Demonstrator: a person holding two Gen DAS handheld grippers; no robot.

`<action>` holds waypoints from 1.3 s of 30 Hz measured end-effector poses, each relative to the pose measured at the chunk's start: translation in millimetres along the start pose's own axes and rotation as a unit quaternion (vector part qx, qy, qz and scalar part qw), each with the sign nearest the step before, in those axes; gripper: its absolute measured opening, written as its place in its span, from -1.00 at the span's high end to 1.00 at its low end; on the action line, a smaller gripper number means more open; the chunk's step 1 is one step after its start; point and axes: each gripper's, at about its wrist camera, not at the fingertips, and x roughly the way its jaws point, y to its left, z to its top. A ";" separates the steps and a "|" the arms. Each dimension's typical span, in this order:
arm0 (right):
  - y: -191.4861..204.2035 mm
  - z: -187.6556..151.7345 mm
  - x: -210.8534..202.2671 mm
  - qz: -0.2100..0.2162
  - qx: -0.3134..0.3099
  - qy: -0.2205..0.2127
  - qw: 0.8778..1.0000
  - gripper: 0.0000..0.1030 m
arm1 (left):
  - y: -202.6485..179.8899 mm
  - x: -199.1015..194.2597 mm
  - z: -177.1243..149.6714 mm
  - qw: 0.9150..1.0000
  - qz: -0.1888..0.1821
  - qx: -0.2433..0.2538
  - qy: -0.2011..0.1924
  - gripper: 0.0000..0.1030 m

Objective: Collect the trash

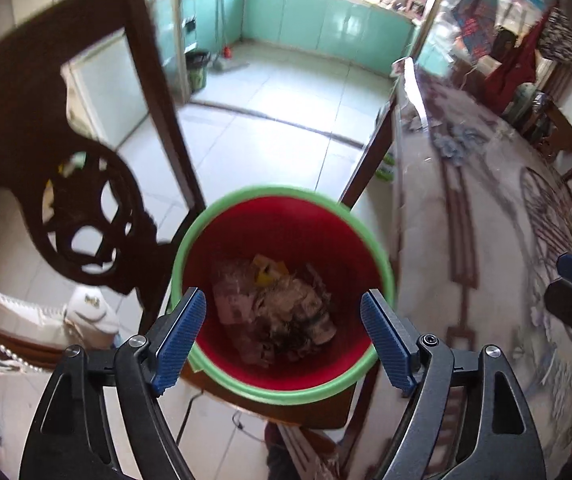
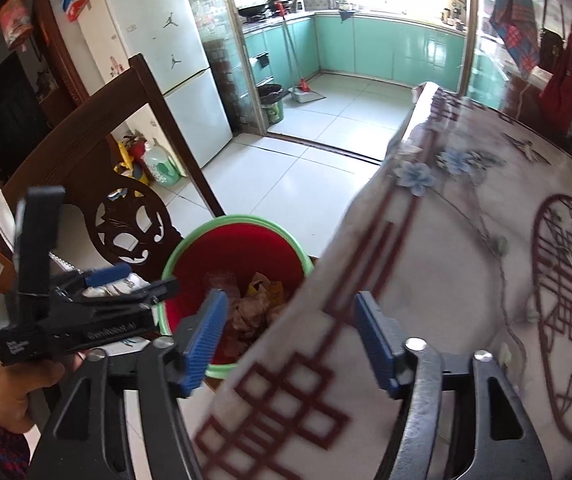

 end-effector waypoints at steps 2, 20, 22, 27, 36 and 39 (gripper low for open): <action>-15.9 -9.8 -16.1 -0.011 0.005 -0.006 1.000 -0.35 | -17.2 -15.9 -0.5 0.999 -0.014 0.014 -0.031 -0.69; -160.4 -85.2 -230.1 -0.076 0.051 -0.291 0.952 -0.99 | -181.4 -123.4 -32.6 0.975 -0.039 0.018 -0.218 -0.99; -166.5 -84.4 -237.2 -0.084 0.052 -0.291 0.952 -0.99 | -196.6 -133.7 -34.5 0.973 -0.030 0.026 -0.228 -0.99; -189.6 -93.0 -251.2 -0.097 0.094 -0.287 0.948 -0.99 | -222.8 -157.4 -39.3 0.963 -0.003 0.034 -0.266 -0.99; -204.7 -95.3 -260.8 -0.111 0.088 -0.270 0.952 -0.99 | -244.6 -165.3 -37.2 0.965 -0.029 0.033 -0.258 -0.99; -205.3 -93.0 -258.2 -0.107 0.084 -0.263 0.955 -0.99 | -247.5 -166.0 -37.0 0.965 -0.027 0.037 -0.257 -0.99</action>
